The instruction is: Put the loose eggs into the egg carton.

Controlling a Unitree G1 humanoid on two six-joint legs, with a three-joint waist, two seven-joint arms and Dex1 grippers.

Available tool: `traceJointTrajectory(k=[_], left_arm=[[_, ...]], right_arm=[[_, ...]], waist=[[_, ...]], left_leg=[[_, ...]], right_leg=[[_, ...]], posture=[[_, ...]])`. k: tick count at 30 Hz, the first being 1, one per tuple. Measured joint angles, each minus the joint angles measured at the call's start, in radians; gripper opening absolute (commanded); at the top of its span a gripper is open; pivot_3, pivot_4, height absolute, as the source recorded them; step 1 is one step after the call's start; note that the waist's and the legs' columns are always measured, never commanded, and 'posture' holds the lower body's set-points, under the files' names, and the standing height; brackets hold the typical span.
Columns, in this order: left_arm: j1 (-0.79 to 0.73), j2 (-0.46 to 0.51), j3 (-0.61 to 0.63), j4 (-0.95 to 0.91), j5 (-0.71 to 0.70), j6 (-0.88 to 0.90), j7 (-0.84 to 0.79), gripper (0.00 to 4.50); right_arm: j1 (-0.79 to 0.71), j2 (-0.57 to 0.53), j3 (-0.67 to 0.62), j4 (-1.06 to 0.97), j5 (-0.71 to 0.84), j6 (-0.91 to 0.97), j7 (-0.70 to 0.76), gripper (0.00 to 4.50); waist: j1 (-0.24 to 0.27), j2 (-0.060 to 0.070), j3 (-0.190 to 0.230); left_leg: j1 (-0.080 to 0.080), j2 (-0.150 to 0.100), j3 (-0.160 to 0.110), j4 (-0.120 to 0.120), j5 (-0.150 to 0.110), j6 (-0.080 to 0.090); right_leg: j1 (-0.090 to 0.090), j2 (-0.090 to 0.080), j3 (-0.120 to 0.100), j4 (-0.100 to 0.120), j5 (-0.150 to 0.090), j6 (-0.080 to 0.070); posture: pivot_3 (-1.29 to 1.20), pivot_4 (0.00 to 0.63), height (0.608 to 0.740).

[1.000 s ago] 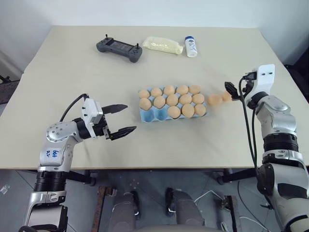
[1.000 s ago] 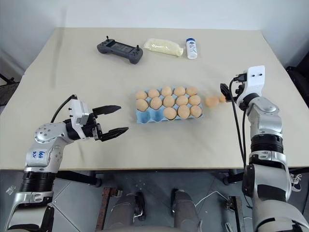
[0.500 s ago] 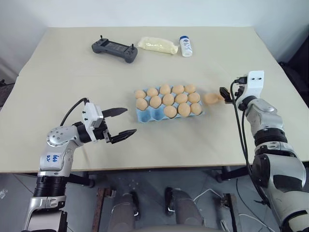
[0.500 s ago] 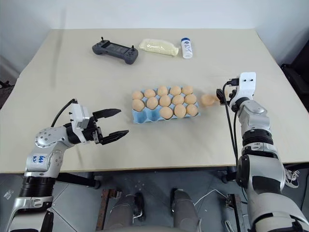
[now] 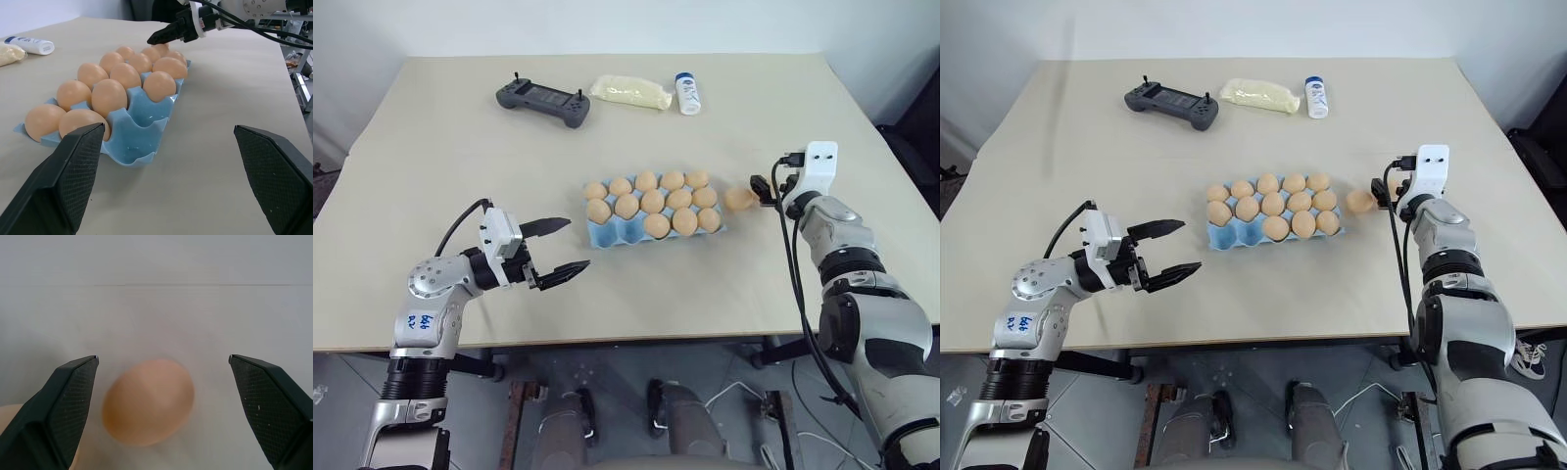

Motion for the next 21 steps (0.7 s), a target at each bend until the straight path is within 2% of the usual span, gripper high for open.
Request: traceJointTrajectory(k=[14,17,21], left_arm=[[0.025,0.000,0.003,-0.027,-0.010,-0.001,0.020,4.50],[0.026,0.000,0.004,-0.027,-0.010,-0.001,0.021,4.50],[0.026,0.000,0.004,-0.027,-0.010,-0.001,0.024,4.50]], right_arm=[[-0.033,0.021,-0.016,0.039,-0.001,0.025,-0.041,4.47],[-0.033,0.024,-0.017,0.041,-0.001,0.033,-0.041,3.92],[-0.034,0.024,-0.017,0.042,-0.001,0.045,-0.041,2.56]], waist=[[0.000,0.000,0.000],[0.000,0.000,0.000],[0.000,0.000,0.000]], left_leg=[[0.000,0.000,0.000,0.000,0.000,0.000],[0.000,0.000,0.000,0.000,0.000,0.000],[0.000,0.000,0.000,0.000,0.000,0.000]], right_leg=[[0.000,0.000,0.000,0.000,0.000,0.000],[0.000,0.000,0.000,0.000,0.000,0.000],[0.000,0.000,0.000,0.000,0.000,0.000]], posture=[[0.00,0.150,0.740],[0.00,0.150,0.740],[0.00,0.150,0.740]])
